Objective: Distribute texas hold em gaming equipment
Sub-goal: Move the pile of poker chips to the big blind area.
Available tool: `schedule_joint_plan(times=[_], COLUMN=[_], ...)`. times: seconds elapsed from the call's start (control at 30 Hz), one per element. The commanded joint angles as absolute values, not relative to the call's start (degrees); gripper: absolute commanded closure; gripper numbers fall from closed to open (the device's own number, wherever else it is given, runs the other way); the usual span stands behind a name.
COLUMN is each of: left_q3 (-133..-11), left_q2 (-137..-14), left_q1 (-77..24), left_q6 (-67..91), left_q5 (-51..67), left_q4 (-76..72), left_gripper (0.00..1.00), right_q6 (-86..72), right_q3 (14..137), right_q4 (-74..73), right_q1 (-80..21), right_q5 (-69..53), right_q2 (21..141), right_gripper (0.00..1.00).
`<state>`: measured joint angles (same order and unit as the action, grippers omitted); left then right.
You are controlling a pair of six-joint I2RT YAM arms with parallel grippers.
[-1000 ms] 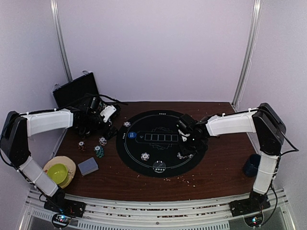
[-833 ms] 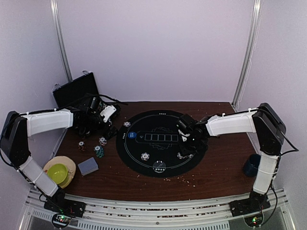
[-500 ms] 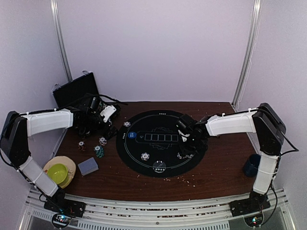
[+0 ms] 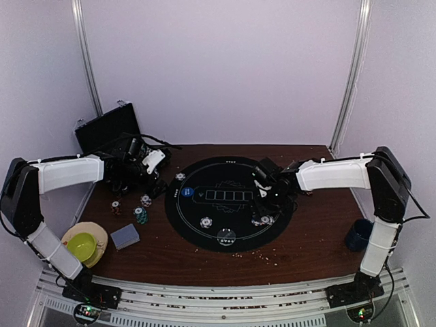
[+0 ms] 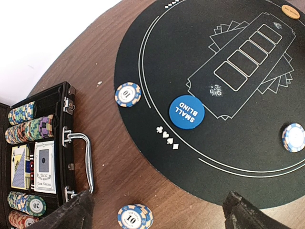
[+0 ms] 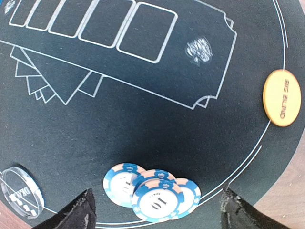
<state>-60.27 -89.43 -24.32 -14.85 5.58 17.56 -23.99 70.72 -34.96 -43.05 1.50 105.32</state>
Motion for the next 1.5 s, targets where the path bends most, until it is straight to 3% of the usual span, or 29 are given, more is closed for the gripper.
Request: schedule_joint_plan(times=[0.0,0.87,1.47], left_q3=[-59.78,-59.77,-59.79], left_q2=[-89.56,-89.99,-89.91], left_q1=[-23.94,-23.95,-23.94], left_q6=[-14.5,-14.45,-14.44], left_q5=[6.27,6.43,6.74], left_q4=[15.21,15.04,15.03], left_gripper=[0.02,0.02,0.02], right_q6=[-24.77,-24.6,-27.18], right_q3=[68.84,67.27,70.7], right_q4=[-34.33,-32.7,-32.98], right_q1=[-43.36,-43.29,-45.2], right_q5=[1.71,-2.86,-1.5], right_q2=[103.9,108.71,110.26], right_gripper=[0.09,0.11,0.3])
